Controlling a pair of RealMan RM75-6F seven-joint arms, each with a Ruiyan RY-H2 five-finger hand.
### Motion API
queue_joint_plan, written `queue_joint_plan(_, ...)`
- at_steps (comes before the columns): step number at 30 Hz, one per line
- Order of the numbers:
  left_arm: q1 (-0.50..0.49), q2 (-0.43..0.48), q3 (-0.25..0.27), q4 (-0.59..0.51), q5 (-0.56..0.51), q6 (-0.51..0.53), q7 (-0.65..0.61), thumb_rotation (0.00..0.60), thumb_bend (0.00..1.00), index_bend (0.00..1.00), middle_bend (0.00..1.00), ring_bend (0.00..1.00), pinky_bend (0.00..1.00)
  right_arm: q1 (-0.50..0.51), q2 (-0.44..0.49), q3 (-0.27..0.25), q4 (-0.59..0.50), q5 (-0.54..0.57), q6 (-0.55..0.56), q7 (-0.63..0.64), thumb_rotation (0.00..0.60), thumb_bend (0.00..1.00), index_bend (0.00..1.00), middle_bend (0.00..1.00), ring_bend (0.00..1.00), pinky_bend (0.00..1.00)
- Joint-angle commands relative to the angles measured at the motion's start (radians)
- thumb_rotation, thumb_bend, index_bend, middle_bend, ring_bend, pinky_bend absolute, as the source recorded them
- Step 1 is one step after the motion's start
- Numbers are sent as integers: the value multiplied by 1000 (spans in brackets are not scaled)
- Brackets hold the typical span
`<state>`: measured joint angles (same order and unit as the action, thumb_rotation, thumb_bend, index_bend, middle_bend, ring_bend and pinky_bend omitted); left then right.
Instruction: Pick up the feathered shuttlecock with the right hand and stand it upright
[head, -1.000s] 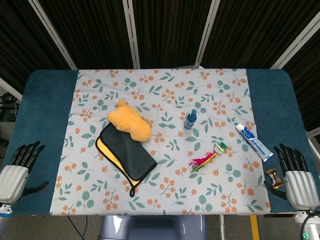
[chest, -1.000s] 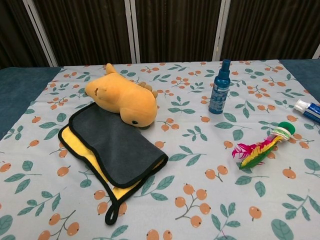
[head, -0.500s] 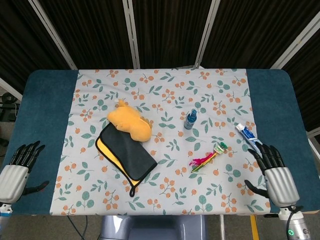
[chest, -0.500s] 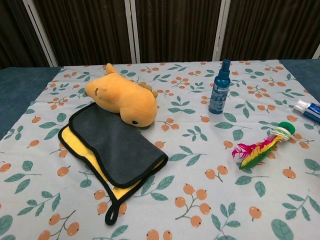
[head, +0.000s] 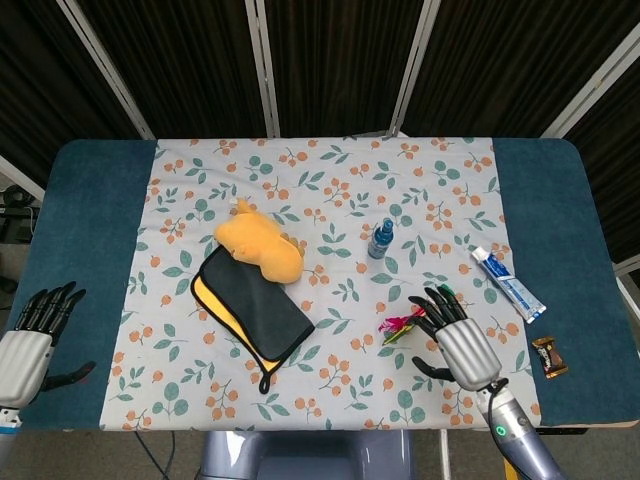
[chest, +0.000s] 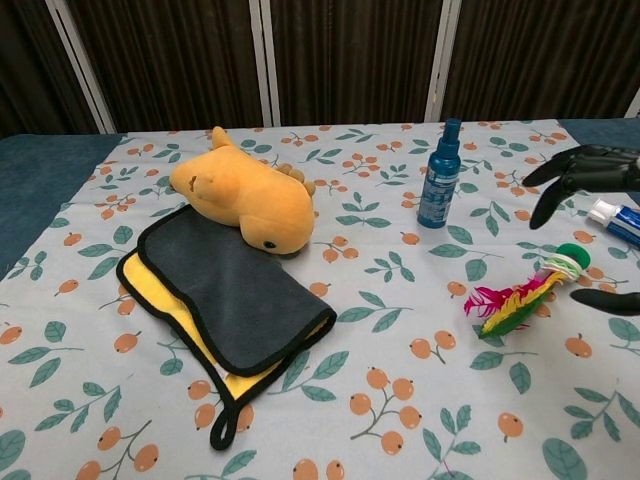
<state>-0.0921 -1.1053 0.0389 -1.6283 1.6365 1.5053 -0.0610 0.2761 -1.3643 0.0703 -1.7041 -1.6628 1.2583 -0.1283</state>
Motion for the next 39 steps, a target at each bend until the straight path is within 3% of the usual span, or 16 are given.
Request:
queue_joint_plan(1, 1, 2, 0, -1, -4, -1, -4, 598, 175, 0, 0, 0, 0, 33, -66, 24, 45, 53, -37, -10, 600, 169, 379, 148, 0, 0)
queue_joint_plan(19, 2, 7, 1, -7, -8, -8, -12, 598, 174, 0, 0, 0, 0, 65, -247, 37, 201, 171, -53, -2, 600, 197, 419, 188, 0, 0)
queue_joint_plan(39, -1, 9, 0, -10, -14, -17, -21, 598, 175, 0, 0, 0, 0, 71, -342, 30, 316, 230, -53, 22, 600, 225, 474, 220, 0, 0)
